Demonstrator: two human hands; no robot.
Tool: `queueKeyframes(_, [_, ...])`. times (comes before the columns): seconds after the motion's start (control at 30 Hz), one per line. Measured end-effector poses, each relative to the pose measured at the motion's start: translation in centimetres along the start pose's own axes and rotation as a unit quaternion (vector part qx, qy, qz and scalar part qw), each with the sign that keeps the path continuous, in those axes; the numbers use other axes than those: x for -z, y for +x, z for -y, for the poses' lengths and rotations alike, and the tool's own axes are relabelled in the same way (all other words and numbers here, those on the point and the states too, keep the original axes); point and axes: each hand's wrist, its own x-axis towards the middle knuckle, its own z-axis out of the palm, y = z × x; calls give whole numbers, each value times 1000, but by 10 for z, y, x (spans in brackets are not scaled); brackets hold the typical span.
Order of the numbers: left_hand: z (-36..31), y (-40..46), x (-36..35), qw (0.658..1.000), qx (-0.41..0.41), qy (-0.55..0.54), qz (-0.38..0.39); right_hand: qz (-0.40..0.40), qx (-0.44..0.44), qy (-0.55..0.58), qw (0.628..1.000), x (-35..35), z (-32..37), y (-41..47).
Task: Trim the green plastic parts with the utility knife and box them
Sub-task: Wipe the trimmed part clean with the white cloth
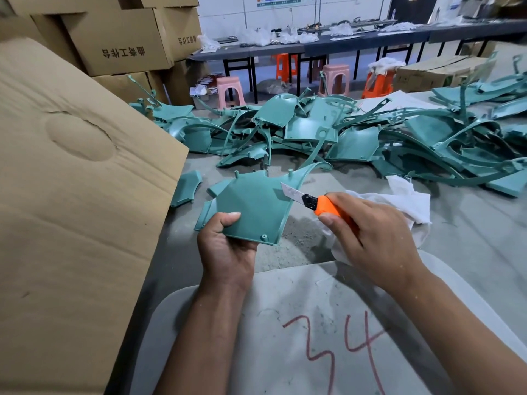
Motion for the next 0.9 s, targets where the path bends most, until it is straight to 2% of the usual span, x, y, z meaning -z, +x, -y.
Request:
queueKeyframes(0.47, [-1, -1, -1, 999, 37, 0, -17, -17, 4, -25, 1000, -2, -1, 0])
queueKeyframes(0.63, [-10, -1, 7, 1000, -6, -12, -1, -72, -88, -25, 993, 14, -35, 4])
queueKeyframes(0.7, [-12, 0, 7, 999, -25, -17, 15, -88, -98, -24, 991, 15, -37, 0])
queueKeyframes(0.8, [-9, -1, 4, 999, -40, -12, 30, -93, -56, 50, 993, 7, -15, 1])
queueKeyframes(0.9, [-6, 0, 5, 999, -44, -4, 22, -41, 11, 108, 993, -2, 7, 1])
